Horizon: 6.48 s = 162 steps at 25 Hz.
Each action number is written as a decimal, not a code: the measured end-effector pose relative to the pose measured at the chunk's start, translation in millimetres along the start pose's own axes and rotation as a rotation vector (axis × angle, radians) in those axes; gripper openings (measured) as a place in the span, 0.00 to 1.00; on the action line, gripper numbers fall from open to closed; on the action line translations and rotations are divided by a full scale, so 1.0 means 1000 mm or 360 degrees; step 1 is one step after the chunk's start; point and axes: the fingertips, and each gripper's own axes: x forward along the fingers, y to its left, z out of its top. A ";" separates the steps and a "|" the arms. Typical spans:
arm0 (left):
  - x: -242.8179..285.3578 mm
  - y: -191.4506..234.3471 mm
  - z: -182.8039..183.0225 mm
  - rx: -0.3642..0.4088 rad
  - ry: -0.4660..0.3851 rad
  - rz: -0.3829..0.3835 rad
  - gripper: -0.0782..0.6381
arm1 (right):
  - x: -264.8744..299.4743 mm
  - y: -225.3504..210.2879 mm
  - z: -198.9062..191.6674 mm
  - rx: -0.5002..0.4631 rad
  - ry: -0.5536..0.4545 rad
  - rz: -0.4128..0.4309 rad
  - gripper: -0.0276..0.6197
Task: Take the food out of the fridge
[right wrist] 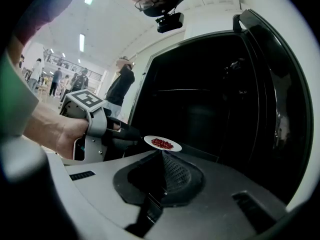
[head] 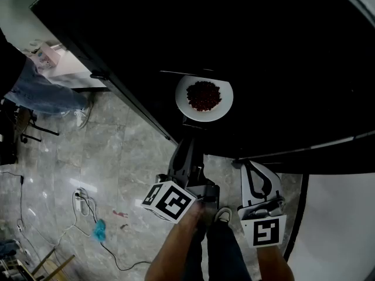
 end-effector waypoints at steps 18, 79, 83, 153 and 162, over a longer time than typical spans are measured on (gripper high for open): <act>0.028 0.016 0.004 -0.0700 -0.0133 0.0018 0.28 | 0.002 -0.005 -0.004 -0.0009 0.0017 0.0004 0.08; 0.038 0.017 0.005 -0.0901 -0.0209 0.0098 0.15 | 0.002 -0.009 -0.004 0.0000 0.0004 -0.0006 0.08; 0.033 0.009 0.007 -0.0911 -0.0225 0.0064 0.15 | 0.001 -0.009 -0.005 0.0012 0.0012 -0.0012 0.08; -0.138 -0.092 0.044 -0.0923 -0.0272 0.0244 0.15 | -0.026 0.015 0.088 0.0007 -0.0040 0.0129 0.08; -0.172 -0.144 0.077 -0.0943 -0.0278 0.0238 0.15 | -0.056 0.052 0.158 0.0056 -0.0099 0.0321 0.08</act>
